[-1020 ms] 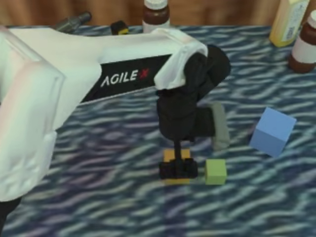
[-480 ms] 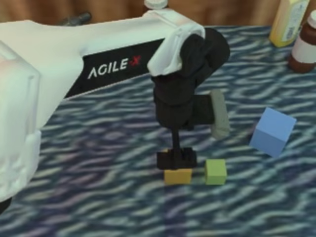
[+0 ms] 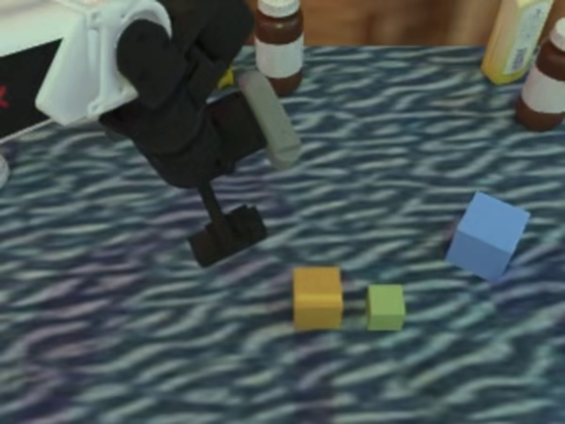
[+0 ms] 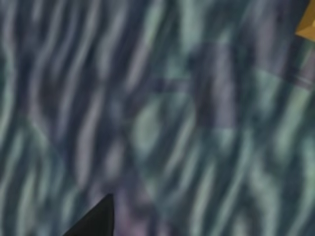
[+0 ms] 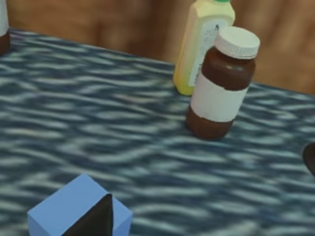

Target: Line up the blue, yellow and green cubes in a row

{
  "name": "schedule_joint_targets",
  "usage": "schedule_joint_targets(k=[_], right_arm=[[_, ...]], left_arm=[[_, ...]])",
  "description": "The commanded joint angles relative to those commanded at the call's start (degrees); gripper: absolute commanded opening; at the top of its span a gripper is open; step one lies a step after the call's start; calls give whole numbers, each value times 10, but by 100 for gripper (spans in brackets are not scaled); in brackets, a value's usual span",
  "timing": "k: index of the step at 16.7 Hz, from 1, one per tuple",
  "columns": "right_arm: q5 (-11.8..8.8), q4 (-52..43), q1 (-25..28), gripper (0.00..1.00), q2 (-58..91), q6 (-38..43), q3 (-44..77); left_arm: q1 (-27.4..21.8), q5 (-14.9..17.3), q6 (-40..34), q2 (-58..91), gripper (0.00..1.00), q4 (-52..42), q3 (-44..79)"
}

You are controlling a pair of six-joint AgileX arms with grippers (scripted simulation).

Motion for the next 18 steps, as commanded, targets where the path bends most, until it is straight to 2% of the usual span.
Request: schedule_joint_targets(k=[10, 14, 18], right_arm=[[7, -311, 63, 100, 607, -210, 412], [6, -407, 84, 100, 783, -278, 552], [4, -467, 98, 100, 896, -323, 655]], left_arm=[[228, -3, -213, -622, 100, 302, -511], [290, 0, -284, -810, 100, 411, -666], [329, 5, -334, -936, 100, 493, -760]])
